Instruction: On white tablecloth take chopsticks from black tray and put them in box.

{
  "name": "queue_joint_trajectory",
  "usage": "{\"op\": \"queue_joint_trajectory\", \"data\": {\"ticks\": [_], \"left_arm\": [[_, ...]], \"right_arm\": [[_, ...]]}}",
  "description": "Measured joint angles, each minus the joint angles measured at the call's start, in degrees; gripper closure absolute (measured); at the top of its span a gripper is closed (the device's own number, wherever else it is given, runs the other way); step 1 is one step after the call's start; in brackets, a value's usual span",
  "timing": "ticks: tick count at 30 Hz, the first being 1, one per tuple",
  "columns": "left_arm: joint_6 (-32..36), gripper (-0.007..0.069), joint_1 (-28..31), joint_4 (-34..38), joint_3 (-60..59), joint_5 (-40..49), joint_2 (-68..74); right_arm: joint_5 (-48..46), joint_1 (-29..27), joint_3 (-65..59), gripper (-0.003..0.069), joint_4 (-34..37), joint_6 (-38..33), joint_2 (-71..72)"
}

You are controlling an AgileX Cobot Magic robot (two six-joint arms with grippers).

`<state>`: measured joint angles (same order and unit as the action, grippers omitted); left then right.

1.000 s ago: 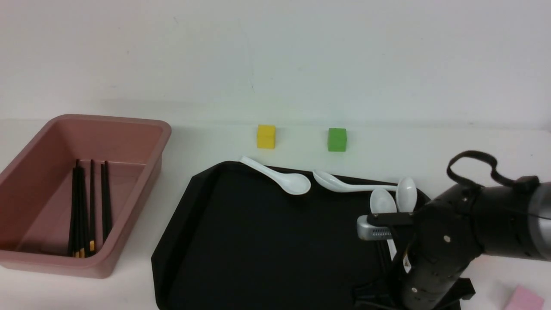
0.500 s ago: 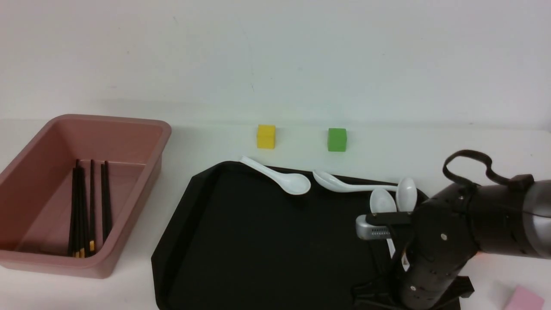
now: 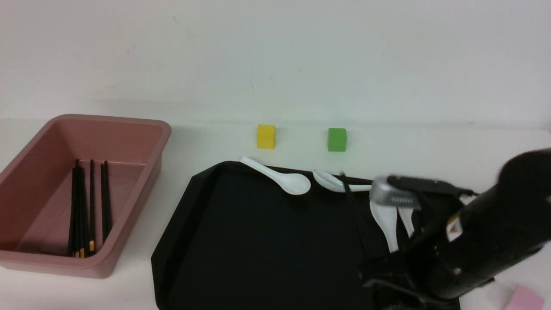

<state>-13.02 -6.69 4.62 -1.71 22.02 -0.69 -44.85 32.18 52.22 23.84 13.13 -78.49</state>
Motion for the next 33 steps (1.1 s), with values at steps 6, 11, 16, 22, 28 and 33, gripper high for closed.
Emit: {"op": "queue_joint_trajectory", "data": {"ticks": [6, 11, 16, 22, 28, 33], "left_arm": [[0.0, 0.0386, 0.0, 0.0, 0.0, 0.0, 0.0], [0.0, 0.0386, 0.0, 0.0, 0.0, 0.0, 0.0], [0.0, 0.0386, 0.0, 0.0, 0.0, 0.0, 0.0], [0.0, 0.0386, 0.0, 0.0, 0.0, 0.0, 0.0], [0.0, 0.0386, 0.0, 0.0, 0.0, 0.0, 0.0], [0.0, 0.0386, 0.0, 0.0, 0.0, 0.0, 0.0]], "right_arm": [[1.22, 0.16, 12.05, 0.0517, 18.66, -19.94, -0.75], [1.82, 3.4, 26.05, 0.0517, 26.6, -29.25, -10.32], [5.46, 10.6, 40.56, 0.0517, 31.67, -36.32, -25.01], [13.25, 17.04, 56.77, 0.0517, 36.82, -42.07, -43.71], [20.51, 18.71, 70.66, 0.0501, 38.37, -42.29, -58.34], [22.61, 18.71, 73.84, 0.0414, 38.24, -42.29, -61.77]]}}
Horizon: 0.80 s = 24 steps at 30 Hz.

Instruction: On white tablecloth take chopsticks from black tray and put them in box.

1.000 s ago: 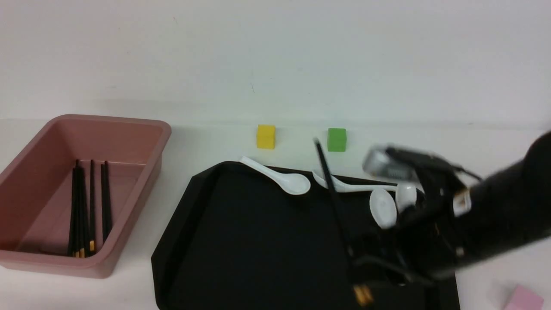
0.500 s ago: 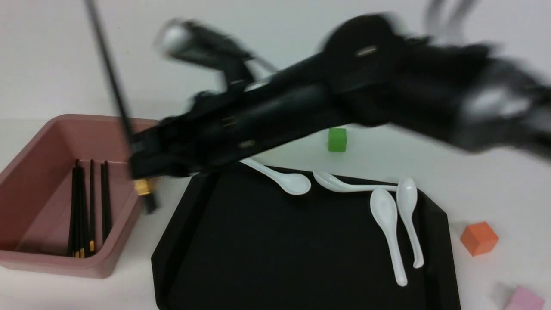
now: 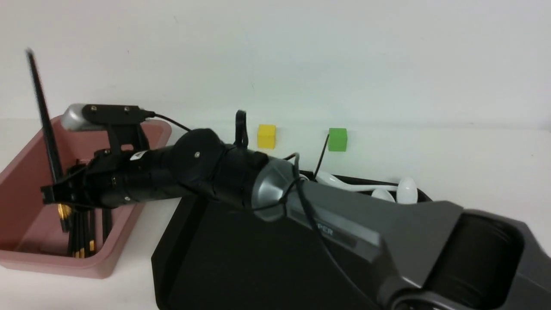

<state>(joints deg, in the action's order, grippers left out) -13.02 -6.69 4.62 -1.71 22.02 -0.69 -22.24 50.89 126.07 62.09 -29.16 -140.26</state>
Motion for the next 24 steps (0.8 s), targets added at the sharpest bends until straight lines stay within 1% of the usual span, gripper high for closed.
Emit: {"op": "queue_joint_trajectory", "data": {"ticks": [2, 3, 4, 5, 8, 9, 11, 13, 14, 16, 18, 19, 20, 21, 22, 24], "left_arm": [[0.0, 0.0386, 0.0, 0.0, 0.0, 0.0, 0.0], [0.0, 0.0386, 0.0, 0.0, 0.0, 0.0, 0.0], [0.0, 0.0386, 0.0, 0.0, 0.0, 0.0, 0.0], [0.0, 0.0386, 0.0, 0.0, 0.0, 0.0, 0.0], [0.0, 0.0386, 0.0, 0.0, 0.0, 0.0, 0.0], [0.0, 0.0386, 0.0, 0.0, 0.0, 0.0, 0.0], [0.0, 0.0386, 0.0, 0.0, 0.0, 0.0, 0.0], [0.0, 0.0386, 0.0, 0.0, 0.0, 0.0, 0.0], [0.0, 0.0386, 0.0, 0.0, 0.0, 0.0, 0.0], [0.0, 0.0386, 0.0, 0.0, 0.0, 0.0, 0.0], [0.0, 0.0386, 0.0, 0.0, 0.0, 0.0, 0.0], [0.0, 0.0386, 0.0, 0.0, 0.0, 0.04, 0.0], [0.0, 0.0386, 0.0, 0.0, 0.0, 0.04, 0.0], [0.0, 0.0386, 0.0, 0.0, 0.0, 0.04, 0.0], [0.0, 0.0386, 0.0, 0.0, 0.0, 0.04, 0.0], [0.0, 0.0386, 0.0, 0.0, 0.0, 0.04, 0.0]], "right_arm": [[-0.19, 0.0, 0.18, 0.0382, -1.55, 0.0, 0.15], [-0.19, 0.0, 0.18, 0.0382, -1.55, 0.0, 0.15], [-1.05, -0.06, 0.24, 0.0377, -3.07, 0.0, 0.54], [-1.37, -0.06, 0.24, 0.0377, -3.42, 0.0, 0.61], [-6.1, -0.55, 0.24, 0.0407, -7.12, 0.2, 2.32], [-11.74, -1.28, 0.24, 0.0459, -10.92, 1.45, 4.72], [-17.23, -2.09, 0.24, 0.0505, -13.93, 2.91, 7.12], [-24.42, -3.7, 0.24, 0.0578, -18.54, 5.26, 11.0], [-29.56, -4.67, 0.24, 0.0614, -20.93, 7.11, 14.1], [-36.76, -6.49, 0.3, 0.0662, -25.37, 10.17, 19.03], [-42.84, -7.98, 0.44, 0.0671, -29.02, 12.74, 22.99], [-47.48, -9.74, 0.52, 0.067, -34.69, 16.1, 28.03], [-48.05, -10.39, 0.32, 0.0671, -37.57, 17.62, 30.38], [-48.31, -10.68, 0.14, 0.0671, -39.0, 18.4, 31.59], [-49.08, -11.58, -0.63, 0.0667, -45.01, 21.52, 36.28], [-49.53, -12.11, -1.93, 0.0666, -50.77, 24.39, 40.99]]}}
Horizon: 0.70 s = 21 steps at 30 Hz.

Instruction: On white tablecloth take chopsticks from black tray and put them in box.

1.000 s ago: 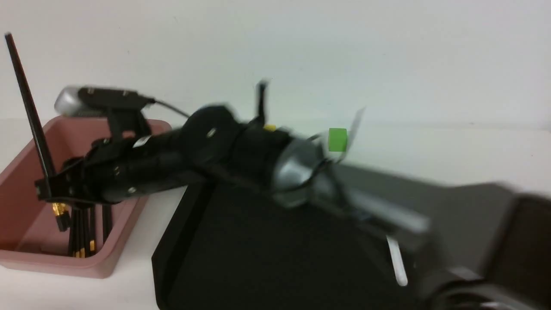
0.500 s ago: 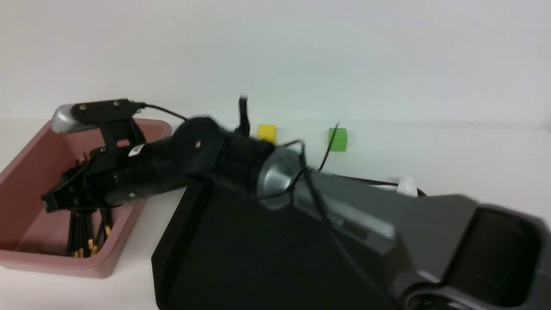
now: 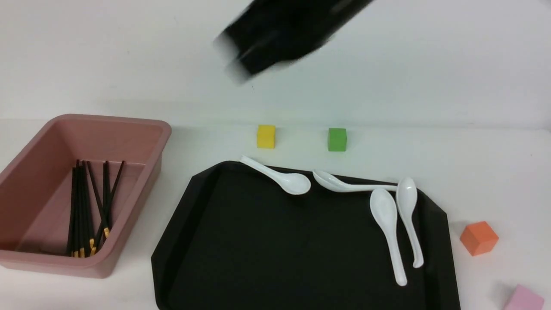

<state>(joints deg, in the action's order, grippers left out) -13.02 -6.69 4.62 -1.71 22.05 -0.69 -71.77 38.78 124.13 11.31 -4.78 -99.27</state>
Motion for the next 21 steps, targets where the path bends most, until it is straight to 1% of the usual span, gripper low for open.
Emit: {"op": "queue_joint_trajectory", "data": {"ticks": [1, 2, 4, 5, 7, 11, 12, 13, 15, 16, 18, 21], "left_arm": [[0.0, 0.0386, 0.0, 0.0, 0.0, 0.0, 0.0], [0.0, 0.0386, 0.0, 0.0, 0.0, 0.0, 0.0], [0.0, 0.0386, 0.0, 0.0, 0.0, 0.0, 0.0], [0.0, 0.0386, 0.0, 0.0, 0.0, 0.0, 0.0], [0.0, 0.0386, 0.0, 0.0, 0.0, 0.0, 0.0], [0.0, 0.0386, 0.0, 0.0, 0.0, 0.0, 0.0], [0.0, 0.0386, 0.0, 0.0, 0.0, 0.0, 0.0], [0.0, 0.0386, 0.0, 0.0, 0.0, 0.0, 0.0], [0.0, 0.0386, 0.0, 0.0, 0.0, 0.0, 0.0], [0.0, 0.0386, 0.0, 0.0, 0.0, 0.0, 0.0], [0.0, 0.0386, 0.0, 0.0, 0.0, 0.0, 0.0], [0.0, 0.0386, 0.0, 0.0, 0.0, 0.0, 0.0]], "right_arm": [[-0.06, -0.05, -0.69, 0.0667, -2.02, 0.84, 1.21], [-0.21, -0.12, -3.18, 0.0665, -6.77, 2.54, 6.88], [-0.35, -0.12, -7.09, 0.0664, -10.7, 3.24, 13.12], [-0.35, -0.12, -8.12, 0.0664, -10.97, 3.38, 14.6], [-0.46, -0.12, -16.52, 0.0663, -13.05, 5.09, 24.56], [0.45, -0.12, -32.96, 0.0661, -13.59, 6.36, 39.23], [3.14, -0.12, -39.62, 0.066, -13.59, 6.56, 44.19], [5.1, -0.12, -43.16, 0.0659, -13.59, 6.7, 46.75], [16.37, -0.12, -58.26, 0.0659, -13.59, 7.91, 57.31], [19.64, -0.12, -60.83, 0.0659, -13.59, 8.26, 59.05], [30.86, -0.12, -74.74, 0.0659, -13.59, 10.57, 68.07], [41.34, -0.12, -86.52, 0.0658, -13.68, 12.33, 74.4]]}}
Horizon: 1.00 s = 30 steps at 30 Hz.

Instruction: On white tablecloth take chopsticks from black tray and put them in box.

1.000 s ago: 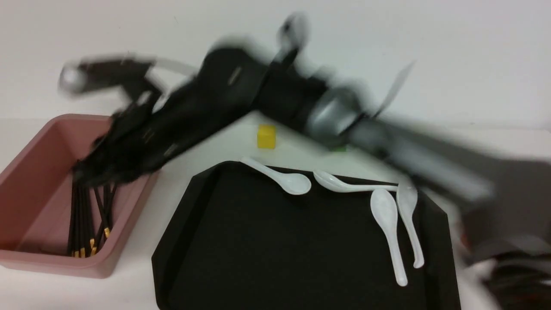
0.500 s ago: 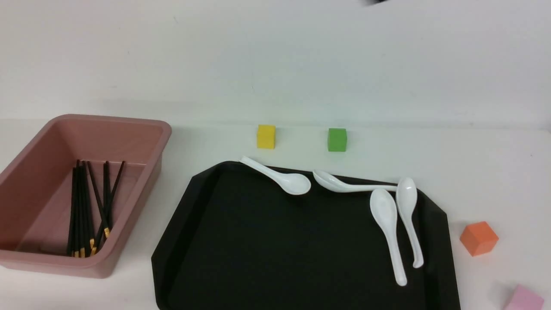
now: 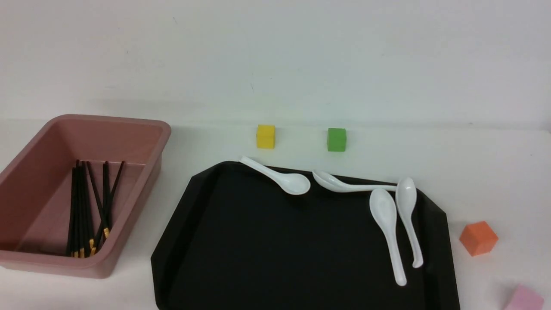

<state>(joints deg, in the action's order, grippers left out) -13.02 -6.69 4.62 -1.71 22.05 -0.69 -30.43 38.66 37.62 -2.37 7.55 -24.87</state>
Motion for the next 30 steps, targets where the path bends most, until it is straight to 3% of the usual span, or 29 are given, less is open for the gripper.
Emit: {"op": "queue_joint_trajectory", "data": {"ticks": [5, 9, 30], "left_arm": [[0.0, 0.0386, 0.0, 0.0, 0.0, 0.0, 0.0], [0.0, 0.0386, 0.0, 0.0, 0.0, 0.0, 0.0], [0.0, 0.0386, 0.0, 0.0, 0.0, 0.0, 0.0]], "right_arm": [[11.85, 0.0, -7.58, 0.0657, -1.49, 0.0, 2.55], [14.26, 0.0, -7.88, 0.0654, -1.77, 0.0, 2.56], [14.25, 0.0, -8.02, 0.0633, -1.78, 0.0, 2.56]]}}
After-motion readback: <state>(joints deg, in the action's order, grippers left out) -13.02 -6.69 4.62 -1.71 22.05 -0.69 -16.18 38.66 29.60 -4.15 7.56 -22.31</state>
